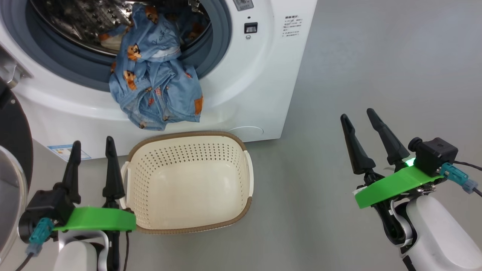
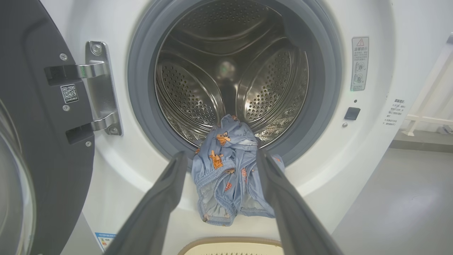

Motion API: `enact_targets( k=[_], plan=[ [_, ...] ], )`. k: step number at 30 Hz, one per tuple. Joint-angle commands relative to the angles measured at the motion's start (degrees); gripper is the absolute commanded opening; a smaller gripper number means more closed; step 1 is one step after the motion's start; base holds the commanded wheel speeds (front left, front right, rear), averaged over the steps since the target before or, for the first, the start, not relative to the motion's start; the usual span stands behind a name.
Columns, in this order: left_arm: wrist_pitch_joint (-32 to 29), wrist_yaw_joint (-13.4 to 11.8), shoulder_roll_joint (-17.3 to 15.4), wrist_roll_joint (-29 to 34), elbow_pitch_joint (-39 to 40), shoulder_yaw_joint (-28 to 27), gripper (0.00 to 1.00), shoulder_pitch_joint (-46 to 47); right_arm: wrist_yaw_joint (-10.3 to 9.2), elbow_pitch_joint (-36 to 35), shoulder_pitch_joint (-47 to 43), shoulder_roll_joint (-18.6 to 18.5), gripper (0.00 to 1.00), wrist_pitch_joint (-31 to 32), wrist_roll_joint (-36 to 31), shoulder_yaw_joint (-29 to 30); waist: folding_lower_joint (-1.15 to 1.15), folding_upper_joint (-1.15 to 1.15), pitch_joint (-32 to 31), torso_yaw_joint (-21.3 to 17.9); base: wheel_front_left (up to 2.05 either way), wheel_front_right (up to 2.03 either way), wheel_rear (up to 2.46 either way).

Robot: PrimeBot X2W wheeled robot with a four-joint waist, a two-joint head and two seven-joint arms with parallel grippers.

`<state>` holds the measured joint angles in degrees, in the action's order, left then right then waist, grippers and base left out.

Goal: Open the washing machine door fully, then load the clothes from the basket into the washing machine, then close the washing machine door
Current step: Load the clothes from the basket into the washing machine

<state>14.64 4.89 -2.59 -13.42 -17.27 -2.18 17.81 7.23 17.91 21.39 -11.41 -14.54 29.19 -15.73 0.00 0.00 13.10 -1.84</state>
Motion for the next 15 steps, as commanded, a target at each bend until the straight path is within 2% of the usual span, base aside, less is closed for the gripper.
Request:
enact_targets(
  k=[1,15],
  plan=[
    [0.4,-0.5,-0.9,0.7,2.0,-1.3,1.00,-0.5,0.25,-1.8,-0.6,-0.6,1.00,-0.5,-0.1,-0.2,0.00,0.00,-0.2,0.2,0.00,0.00,0.00],
    [0.4,-1.3,-0.5,0.0,3.5,-0.5,1.00,-1.9,0.25,-3.6,-1.6,-0.5,1.00,-0.5,-1.2,0.6,0.00,0.00,-0.5,0.0,0.00,0.00,0.00]
  ],
)
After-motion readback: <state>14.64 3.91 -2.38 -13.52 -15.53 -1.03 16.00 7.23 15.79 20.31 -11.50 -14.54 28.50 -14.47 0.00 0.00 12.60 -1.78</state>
